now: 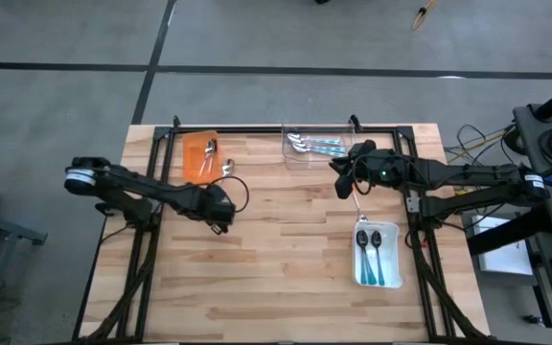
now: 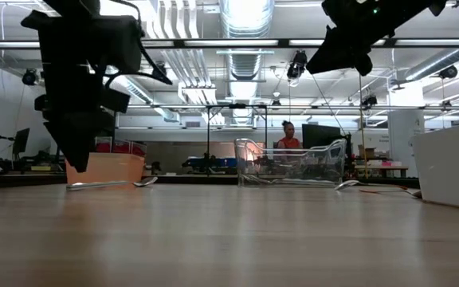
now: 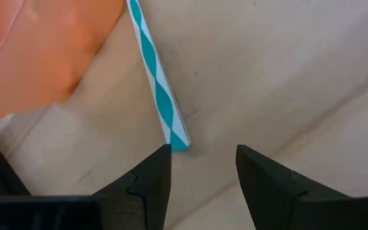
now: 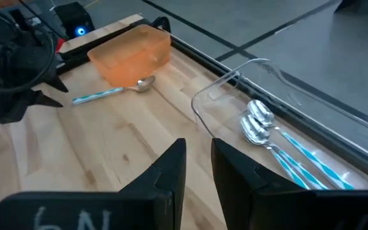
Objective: Sort silverware by color (type)
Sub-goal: Put the blue patterned spoon into the transparent bin
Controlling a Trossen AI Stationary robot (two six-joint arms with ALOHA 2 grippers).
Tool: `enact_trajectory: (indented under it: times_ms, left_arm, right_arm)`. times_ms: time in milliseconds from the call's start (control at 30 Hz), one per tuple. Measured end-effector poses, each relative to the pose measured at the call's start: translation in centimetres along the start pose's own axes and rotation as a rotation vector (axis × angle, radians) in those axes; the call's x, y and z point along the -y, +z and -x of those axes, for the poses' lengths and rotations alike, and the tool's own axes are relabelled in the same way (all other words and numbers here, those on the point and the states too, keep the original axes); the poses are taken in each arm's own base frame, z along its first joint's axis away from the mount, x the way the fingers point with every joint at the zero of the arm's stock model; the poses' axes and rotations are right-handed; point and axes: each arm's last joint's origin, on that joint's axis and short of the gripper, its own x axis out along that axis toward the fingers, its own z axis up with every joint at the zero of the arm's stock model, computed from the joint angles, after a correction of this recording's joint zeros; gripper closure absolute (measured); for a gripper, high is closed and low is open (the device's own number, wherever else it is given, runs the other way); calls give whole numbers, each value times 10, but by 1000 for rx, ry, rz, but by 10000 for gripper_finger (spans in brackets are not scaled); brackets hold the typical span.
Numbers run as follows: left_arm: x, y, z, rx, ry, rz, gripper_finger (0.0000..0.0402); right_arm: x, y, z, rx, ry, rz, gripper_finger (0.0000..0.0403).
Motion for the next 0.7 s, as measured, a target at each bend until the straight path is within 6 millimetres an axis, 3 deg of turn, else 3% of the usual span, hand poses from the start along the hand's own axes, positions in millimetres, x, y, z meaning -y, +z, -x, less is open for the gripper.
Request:
enact_trajectory:
  times_ms: [333,700]
  left_arm:
    - [7,14,-17,6,106,20,245]
    - [6,13,-18,8,113,19,245]
  right_arm:
    - [3,-9,-3,-34,-15,60,337]
    - [7,-14,-6,-50,-31,111,337]
